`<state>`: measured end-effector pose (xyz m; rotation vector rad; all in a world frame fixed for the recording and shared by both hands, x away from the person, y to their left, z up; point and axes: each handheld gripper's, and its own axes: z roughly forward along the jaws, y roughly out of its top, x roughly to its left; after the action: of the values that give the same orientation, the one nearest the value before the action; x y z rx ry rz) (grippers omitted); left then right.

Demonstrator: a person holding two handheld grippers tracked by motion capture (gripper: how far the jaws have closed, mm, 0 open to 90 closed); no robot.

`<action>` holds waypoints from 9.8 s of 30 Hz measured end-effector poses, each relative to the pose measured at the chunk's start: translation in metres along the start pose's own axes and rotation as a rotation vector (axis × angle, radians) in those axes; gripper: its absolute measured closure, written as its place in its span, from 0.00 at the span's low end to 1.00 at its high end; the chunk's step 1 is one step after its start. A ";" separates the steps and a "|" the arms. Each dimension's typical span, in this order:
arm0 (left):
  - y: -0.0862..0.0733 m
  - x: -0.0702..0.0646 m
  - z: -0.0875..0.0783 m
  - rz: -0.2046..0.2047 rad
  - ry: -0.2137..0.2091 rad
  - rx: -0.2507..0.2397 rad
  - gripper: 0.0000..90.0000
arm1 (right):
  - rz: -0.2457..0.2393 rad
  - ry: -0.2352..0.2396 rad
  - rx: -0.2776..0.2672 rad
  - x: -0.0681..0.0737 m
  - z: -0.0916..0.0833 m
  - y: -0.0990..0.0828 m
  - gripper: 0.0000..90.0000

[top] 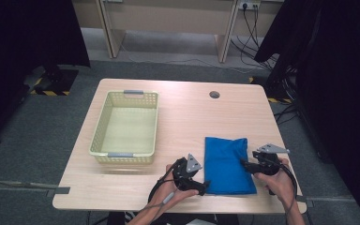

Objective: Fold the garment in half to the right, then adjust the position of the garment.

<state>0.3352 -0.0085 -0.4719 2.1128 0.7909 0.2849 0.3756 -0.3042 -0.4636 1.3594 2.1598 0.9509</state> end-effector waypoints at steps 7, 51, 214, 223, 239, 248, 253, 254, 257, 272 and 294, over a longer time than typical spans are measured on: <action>-0.005 -0.008 0.006 0.050 0.008 0.046 0.15 | 0.038 -0.002 0.002 -0.006 0.001 -0.003 0.38; -0.042 0.033 -0.043 -0.054 0.069 0.044 0.15 | 0.001 0.054 -0.030 0.025 -0.034 -0.031 0.33; -0.105 0.040 -0.104 -0.100 0.219 -0.004 0.02 | -0.168 0.074 0.063 0.085 0.049 0.032 0.11; -0.105 0.040 -0.104 -0.099 0.219 -0.004 0.02 | -0.171 0.078 0.056 0.090 0.057 0.039 0.11; -0.105 0.041 -0.104 -0.098 0.218 -0.007 0.02 | -0.155 0.109 0.003 0.087 0.047 0.040 0.11; -0.105 0.041 -0.104 -0.098 0.217 -0.007 0.02 | -0.161 0.112 -0.021 0.087 0.036 0.037 0.11; -0.105 0.041 -0.104 -0.097 0.217 -0.009 0.02 | -0.156 0.110 -0.033 0.086 0.029 0.034 0.11; -0.105 0.041 -0.104 -0.097 0.217 -0.007 0.02 | -0.158 0.111 -0.035 0.086 0.028 0.034 0.11; -0.105 0.041 -0.104 -0.097 0.217 -0.007 0.02 | -0.148 0.113 -0.041 0.085 0.023 0.031 0.11; -0.105 0.041 -0.104 -0.097 0.216 -0.007 0.02 | -0.143 0.117 -0.039 0.082 0.012 0.011 0.11; -0.105 0.041 -0.104 -0.098 0.217 -0.006 0.02 | -0.097 0.114 -0.068 0.074 -0.010 -0.018 0.11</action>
<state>0.2731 0.1305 -0.4922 2.0524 1.0151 0.4688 0.3252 -0.2459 -0.4695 1.1844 2.2332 1.0776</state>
